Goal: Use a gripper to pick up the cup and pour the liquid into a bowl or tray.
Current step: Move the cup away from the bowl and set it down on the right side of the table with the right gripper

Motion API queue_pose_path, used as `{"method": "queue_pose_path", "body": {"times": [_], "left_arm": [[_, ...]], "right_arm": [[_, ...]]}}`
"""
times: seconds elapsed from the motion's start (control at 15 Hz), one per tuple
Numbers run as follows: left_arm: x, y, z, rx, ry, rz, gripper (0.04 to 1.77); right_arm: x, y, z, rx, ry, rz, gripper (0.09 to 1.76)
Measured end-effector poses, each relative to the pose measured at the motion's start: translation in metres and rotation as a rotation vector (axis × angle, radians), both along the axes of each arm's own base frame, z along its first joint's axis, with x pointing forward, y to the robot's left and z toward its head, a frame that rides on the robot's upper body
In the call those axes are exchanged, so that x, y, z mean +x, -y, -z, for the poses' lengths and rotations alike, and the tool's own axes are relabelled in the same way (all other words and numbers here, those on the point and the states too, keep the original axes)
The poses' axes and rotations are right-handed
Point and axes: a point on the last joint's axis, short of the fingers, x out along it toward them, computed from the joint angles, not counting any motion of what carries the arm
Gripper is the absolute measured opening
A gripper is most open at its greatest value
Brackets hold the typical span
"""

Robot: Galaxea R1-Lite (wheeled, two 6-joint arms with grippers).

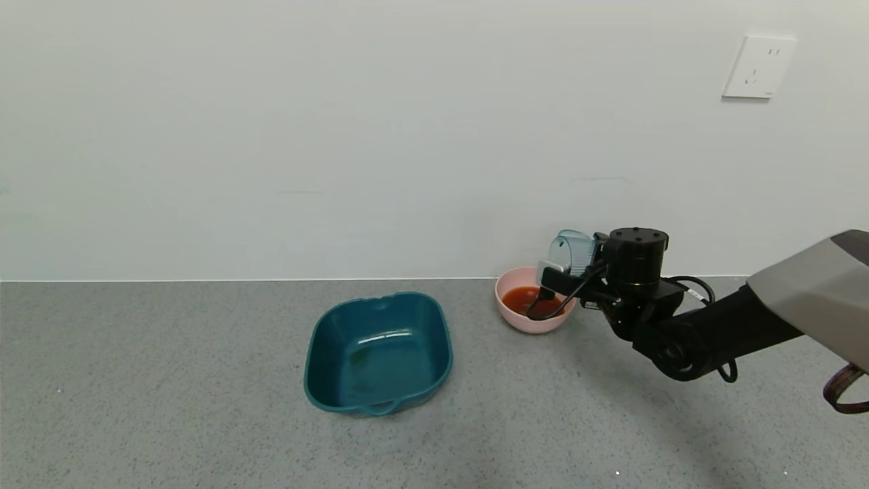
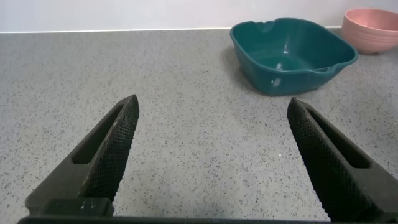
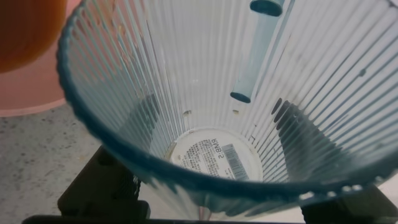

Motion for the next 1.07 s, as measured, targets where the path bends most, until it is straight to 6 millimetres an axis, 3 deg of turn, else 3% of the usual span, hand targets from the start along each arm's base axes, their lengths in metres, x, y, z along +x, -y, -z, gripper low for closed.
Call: {"method": "queue_pose_path", "body": {"times": [0.67, 1.07], "left_arm": [[0.0, 0.0, 0.0, 0.0, 0.0, 0.0, 1.72], [0.0, 0.0, 0.0, 0.0, 0.0, 0.0, 1.72]], "right_arm": [[-0.045, 0.012, 0.0, 0.509, -0.011, 0.089, 1.37], [-0.065, 0.016, -0.011, 0.825, 0.026, 0.139, 1.37]]}}
